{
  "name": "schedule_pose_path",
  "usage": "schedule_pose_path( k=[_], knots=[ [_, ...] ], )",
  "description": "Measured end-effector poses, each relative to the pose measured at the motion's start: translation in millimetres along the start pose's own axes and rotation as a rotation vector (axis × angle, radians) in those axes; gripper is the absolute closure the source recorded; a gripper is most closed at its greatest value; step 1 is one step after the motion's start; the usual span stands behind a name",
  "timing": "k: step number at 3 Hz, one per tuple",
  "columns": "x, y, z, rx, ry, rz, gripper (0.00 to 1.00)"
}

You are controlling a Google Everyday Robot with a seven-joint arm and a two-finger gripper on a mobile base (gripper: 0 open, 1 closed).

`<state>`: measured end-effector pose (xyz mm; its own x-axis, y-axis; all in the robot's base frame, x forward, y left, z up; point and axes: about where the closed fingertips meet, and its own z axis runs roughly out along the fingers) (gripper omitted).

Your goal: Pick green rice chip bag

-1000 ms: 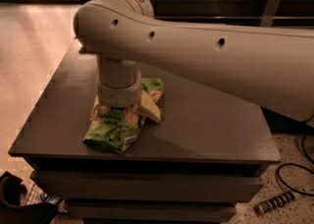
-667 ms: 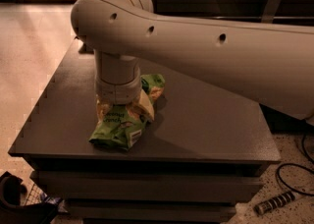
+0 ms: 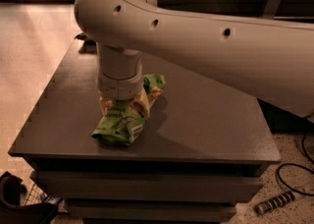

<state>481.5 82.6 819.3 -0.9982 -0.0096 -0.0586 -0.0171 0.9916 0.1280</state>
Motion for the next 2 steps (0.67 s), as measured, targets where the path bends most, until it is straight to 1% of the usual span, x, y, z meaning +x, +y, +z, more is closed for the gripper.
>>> schedule_pose_path(
  k=[1, 2],
  knots=[
    [-22, -12, -40, -0.069, -0.062, -0.065, 1.0],
    [-38, -22, -73, -0.118, -0.117, -0.103, 1.0]
  ],
)
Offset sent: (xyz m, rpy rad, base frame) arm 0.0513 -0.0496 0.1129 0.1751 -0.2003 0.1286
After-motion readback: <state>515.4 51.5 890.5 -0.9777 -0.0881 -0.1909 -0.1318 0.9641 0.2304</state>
